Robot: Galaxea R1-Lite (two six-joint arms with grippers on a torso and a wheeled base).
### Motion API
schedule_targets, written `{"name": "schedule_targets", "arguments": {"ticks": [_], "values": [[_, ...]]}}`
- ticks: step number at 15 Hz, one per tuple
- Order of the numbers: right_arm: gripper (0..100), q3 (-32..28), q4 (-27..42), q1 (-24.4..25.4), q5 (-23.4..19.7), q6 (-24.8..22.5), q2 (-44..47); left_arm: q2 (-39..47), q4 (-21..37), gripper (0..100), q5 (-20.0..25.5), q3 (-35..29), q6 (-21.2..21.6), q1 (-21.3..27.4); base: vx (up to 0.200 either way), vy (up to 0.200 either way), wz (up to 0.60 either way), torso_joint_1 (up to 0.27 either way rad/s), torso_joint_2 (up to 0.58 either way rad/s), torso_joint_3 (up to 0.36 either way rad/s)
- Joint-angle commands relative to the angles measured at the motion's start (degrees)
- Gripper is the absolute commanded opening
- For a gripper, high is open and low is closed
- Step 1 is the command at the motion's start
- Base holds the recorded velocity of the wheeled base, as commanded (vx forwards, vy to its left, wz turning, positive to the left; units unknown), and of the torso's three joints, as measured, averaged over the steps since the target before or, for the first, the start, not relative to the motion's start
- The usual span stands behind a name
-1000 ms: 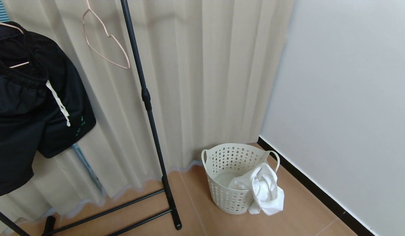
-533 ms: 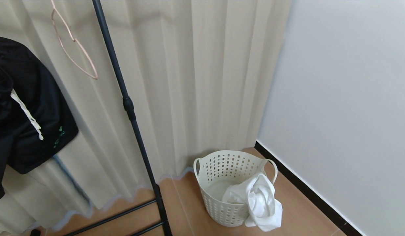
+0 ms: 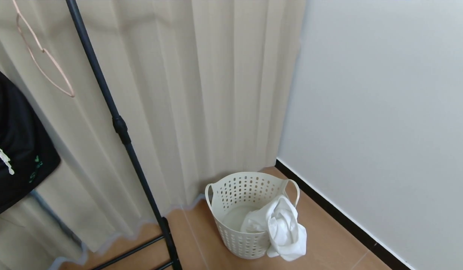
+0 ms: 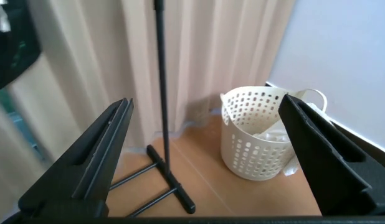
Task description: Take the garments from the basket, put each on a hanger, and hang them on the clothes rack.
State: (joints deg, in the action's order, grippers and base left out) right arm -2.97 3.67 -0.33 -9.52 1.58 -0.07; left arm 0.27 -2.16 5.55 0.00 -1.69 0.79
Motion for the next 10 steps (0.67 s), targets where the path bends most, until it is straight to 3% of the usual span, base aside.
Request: {"name": "schedule_targets", "arguments": {"ticks": [1, 5, 10], "values": [[100, -0.01, 0.02, -0.02, -0.06, 0.00, 0.07, 0.08, -0.04, 100, -0.01, 0.00, -0.06, 0.00, 0.000, 0.000, 0.00, 0.000, 0.00, 0.000], [100, -0.01, -0.33, -0.02, -0.50, 0.17, 0.07, 0.08, -0.04, 100, -0.01, 0.00, -0.06, 0.00, 0.000, 0.000, 0.00, -0.002, 0.00, -0.025], [100, 0.07, -0.51, -0.02, -0.41, 0.88, 0.07, 0.08, -0.04, 100, -0.01, 0.00, -0.06, 0.00, 0.000, 0.000, 0.00, 0.004, 0.00, -0.173]]}}
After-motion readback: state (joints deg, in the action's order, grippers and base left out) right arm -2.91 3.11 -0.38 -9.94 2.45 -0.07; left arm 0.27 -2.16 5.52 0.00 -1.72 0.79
